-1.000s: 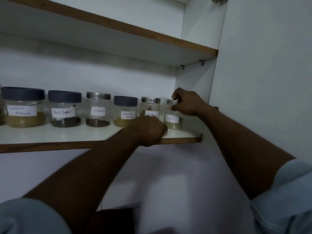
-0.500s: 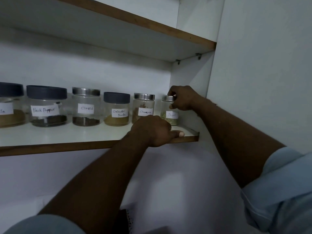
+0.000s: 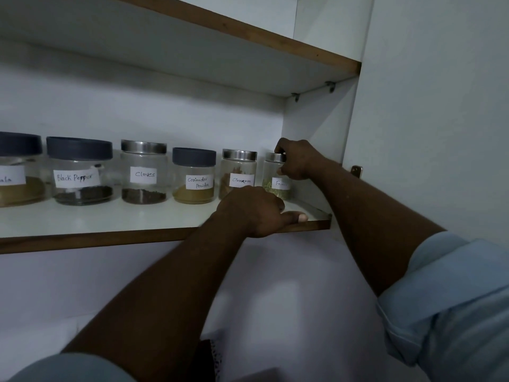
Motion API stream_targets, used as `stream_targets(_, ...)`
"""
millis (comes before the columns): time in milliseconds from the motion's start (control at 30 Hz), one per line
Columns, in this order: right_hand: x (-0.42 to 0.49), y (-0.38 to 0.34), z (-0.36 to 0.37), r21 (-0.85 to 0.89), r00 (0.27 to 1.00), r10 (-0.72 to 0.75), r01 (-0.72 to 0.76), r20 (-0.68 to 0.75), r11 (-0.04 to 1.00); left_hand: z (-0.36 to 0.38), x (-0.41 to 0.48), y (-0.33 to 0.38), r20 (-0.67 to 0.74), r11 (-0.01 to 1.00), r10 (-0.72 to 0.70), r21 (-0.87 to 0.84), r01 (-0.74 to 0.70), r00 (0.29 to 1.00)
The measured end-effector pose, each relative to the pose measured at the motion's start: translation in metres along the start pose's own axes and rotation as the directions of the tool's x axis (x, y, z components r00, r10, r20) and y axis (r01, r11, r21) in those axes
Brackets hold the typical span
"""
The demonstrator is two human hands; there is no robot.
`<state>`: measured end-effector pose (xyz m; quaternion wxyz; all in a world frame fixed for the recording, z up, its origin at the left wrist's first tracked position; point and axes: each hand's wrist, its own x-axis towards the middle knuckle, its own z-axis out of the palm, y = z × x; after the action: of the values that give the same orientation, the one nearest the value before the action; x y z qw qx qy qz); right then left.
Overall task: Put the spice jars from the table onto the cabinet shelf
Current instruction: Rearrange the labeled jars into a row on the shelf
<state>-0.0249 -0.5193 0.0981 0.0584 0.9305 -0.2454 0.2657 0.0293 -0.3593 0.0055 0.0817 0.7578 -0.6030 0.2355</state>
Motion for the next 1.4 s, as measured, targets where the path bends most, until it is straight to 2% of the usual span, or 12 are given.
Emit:
stream_targets(567,0.006,0.006,0.007,0.044,1.000,0.015,-0.016,0.016,0.999,-0.005,-0.006,0.005,0.032,0.998,-0.041,-0.042,0.043,0.999)
stream_targets(767,0.007,0.006,0.008,0.057,0.999,0.022,-0.024,0.032,0.998,-0.003,-0.007,0.005,-0.030,0.998,-0.065,-0.022,0.065,0.997)
stream_targets(967,0.007,0.009,0.009,0.049,0.999,0.021,-0.024,0.041,0.999,-0.008,-0.012,0.010,-0.026,0.997,-0.074,-0.014,0.074,0.997)
stream_targets(1033,0.006,0.009,0.009,0.056,0.999,0.025,-0.027,0.037,0.998,-0.013,-0.016,0.007,0.007,0.993,-0.088,-0.074,0.089,0.996)
stream_targets(1167,0.007,0.007,0.008,0.058,0.999,0.018,-0.020,0.035,0.998,-0.027,-0.038,-0.018,0.045,0.939,-0.129,-0.317,0.136,0.991)
stream_targets(1233,0.008,0.008,0.006,0.060,0.999,0.015,-0.017,0.030,0.998,-0.035,-0.052,-0.034,0.072,0.925,-0.115,-0.357,0.134,0.991)
stream_targets(1400,0.005,0.003,0.005,0.075,0.999,0.007,-0.010,0.044,0.997,-0.040,-0.073,-0.044,0.109,0.965,-0.128,-0.215,0.149,0.986)
